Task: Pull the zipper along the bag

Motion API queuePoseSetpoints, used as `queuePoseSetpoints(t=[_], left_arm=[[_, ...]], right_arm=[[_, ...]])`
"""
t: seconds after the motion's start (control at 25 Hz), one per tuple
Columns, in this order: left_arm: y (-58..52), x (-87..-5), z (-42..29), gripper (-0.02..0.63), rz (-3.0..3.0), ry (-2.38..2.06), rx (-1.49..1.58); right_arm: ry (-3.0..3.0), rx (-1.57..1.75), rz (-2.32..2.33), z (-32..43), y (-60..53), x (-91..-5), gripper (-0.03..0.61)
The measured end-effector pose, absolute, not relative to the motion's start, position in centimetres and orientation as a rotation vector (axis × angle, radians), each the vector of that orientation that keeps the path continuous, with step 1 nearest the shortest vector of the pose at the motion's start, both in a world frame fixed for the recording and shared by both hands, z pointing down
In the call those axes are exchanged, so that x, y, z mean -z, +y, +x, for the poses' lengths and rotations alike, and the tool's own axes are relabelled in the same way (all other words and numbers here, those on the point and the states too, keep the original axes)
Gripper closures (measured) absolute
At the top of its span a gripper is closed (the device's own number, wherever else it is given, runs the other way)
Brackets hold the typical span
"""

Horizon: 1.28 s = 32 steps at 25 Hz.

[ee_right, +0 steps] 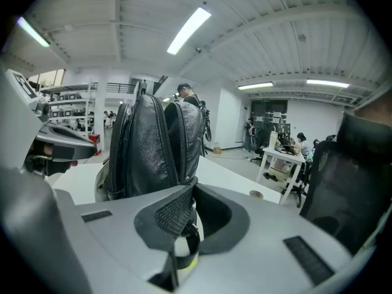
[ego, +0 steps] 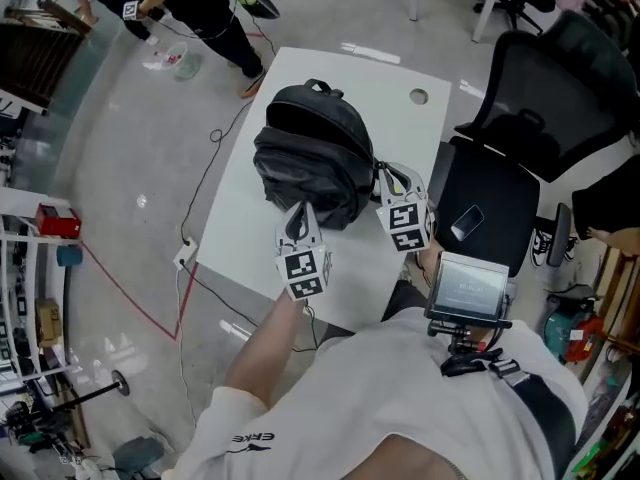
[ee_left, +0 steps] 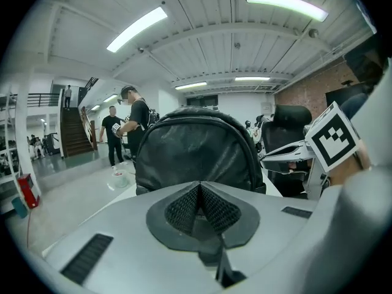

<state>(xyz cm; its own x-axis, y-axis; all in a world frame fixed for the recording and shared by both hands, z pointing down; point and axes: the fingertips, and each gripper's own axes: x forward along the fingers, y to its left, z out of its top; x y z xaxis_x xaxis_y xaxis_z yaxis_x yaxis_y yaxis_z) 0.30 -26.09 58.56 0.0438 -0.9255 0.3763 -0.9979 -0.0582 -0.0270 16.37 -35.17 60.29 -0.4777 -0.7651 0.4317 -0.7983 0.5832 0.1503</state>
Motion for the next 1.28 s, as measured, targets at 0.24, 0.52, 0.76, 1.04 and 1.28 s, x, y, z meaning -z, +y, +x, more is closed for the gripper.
queuePoseSetpoints(t=[0.24, 0.52, 0.76, 1.04, 1.28], left_arm=[[-27.4, -59.2, -1.4, 0.609, 2.177, -1.884, -0.407], [-28.2, -59.0, -3.0, 0.609, 2.267, -1.824, -0.416], [-28.6, -57.9, -5.1, 0.609, 2.337, -1.820, -0.444], [-31.3, -56.4, -6.8, 0.609, 2.462, -1.818, -0.463], [-33.0, -55.6, -8.4, 0.609, 2.499, -1.824, -0.479]], right_arm=[[-2.287, -0.165, 1.391, 16.5, -34.8, -59.3, 0.560], [-2.221, -0.230, 1.538, 17.3, -34.5, -58.6, 0.560], [-2.196, -0.292, 1.634, 17.2, -33.7, -57.5, 0.560], [-2.181, -0.300, 1.711, 17.2, -34.0, -56.0, 0.560], [-2.174, -0.278, 1.747, 16.6, -34.4, -54.7, 0.560]])
